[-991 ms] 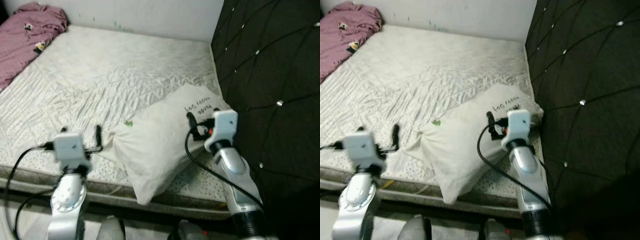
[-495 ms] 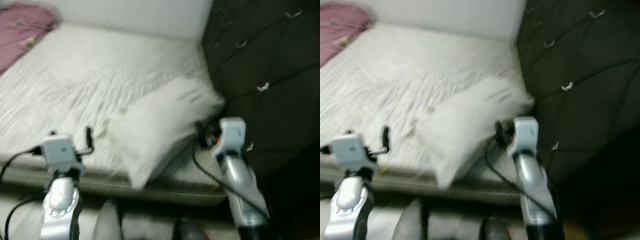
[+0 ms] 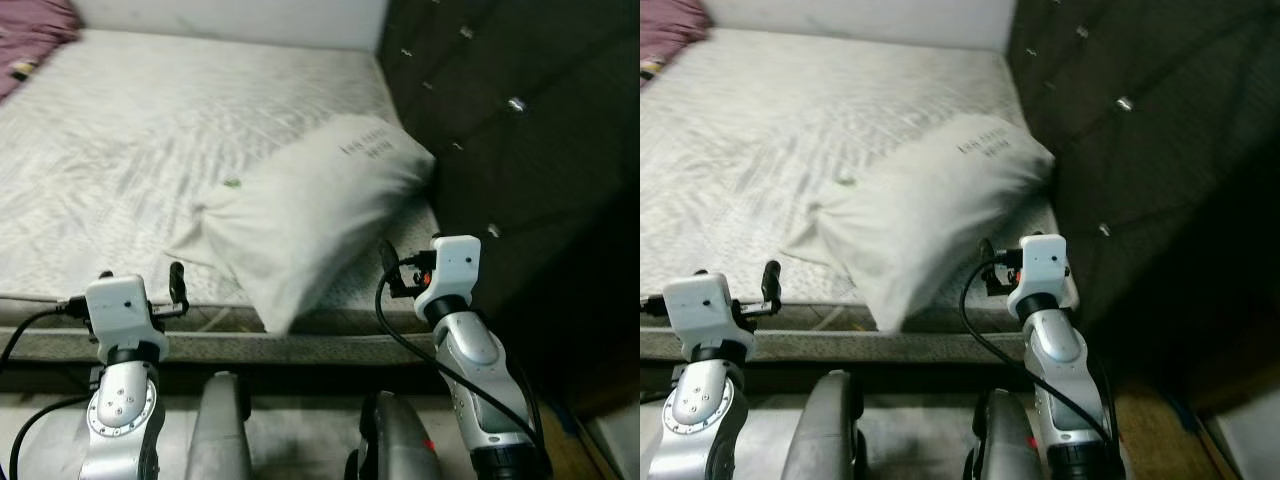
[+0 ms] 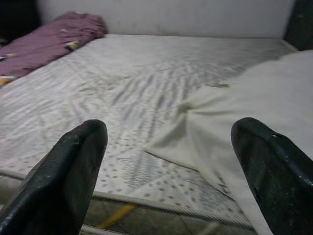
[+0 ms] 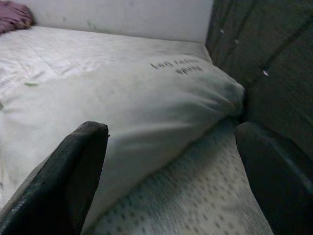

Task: Clean up the room

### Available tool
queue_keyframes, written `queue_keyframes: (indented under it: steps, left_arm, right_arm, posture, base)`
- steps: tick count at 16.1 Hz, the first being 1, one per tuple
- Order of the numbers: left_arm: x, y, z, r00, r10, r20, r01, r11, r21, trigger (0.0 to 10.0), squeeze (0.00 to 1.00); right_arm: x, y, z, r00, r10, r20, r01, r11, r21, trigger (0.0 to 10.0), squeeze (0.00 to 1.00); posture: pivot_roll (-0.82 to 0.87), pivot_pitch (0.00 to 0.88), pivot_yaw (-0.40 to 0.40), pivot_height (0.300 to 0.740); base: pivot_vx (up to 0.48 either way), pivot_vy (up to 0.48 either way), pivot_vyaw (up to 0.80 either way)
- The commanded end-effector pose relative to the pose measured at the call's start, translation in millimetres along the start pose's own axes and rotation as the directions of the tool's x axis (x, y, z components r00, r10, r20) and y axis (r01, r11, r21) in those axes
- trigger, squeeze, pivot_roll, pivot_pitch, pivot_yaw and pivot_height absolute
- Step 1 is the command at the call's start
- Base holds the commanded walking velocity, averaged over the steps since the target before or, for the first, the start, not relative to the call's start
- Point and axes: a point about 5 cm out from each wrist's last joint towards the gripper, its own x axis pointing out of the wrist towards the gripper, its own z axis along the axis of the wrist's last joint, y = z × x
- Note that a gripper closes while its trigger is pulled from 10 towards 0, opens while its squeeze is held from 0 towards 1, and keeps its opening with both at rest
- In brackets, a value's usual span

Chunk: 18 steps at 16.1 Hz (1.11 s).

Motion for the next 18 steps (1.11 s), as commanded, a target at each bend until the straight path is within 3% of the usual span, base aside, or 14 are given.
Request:
queue_keyframes:
  steps: [1, 8, 18]
  left_arm:
    - [1.9, -3.5, 8, 1.0, -0.014, 0.023, 0.014, 1.0, -0.016, 10.0, 0.0]
    - [4.4, -9.8, 15, 0.996, -0.071, 0.045, 0.073, 0.997, -0.039, 10.0, 0.0]
    - [1.7, -8.5, 14, 0.996, -0.083, 0.045, 0.085, 0.996, -0.04, 10.0, 0.0]
  right_arm:
    - [1.3, 0.1, 4, 1.0, 0.007, 0.008, -0.007, 1.0, -0.004, 10.0, 0.0]
    - [3.0, 4.3, 4, 0.999, 0.035, 0.003, -0.035, 0.999, 0.0, 10.0, 0.0]
    - [8.3, 11.7, 3, 0.997, 0.08, -0.002, -0.08, 0.997, -0.004, 10.0, 0.0]
  posture:
    - [0.02, 0.089, -0.058, 0.606]
    - [0.02, 0.094, -0.053, 0.606]
    - [0.03, 0.101, -0.054, 0.606]
  base:
    - [0.0, 0.0, 0.0]
    - [0.034, 0.0, 0.0]
    - [0.415, 0.0, 0.0]
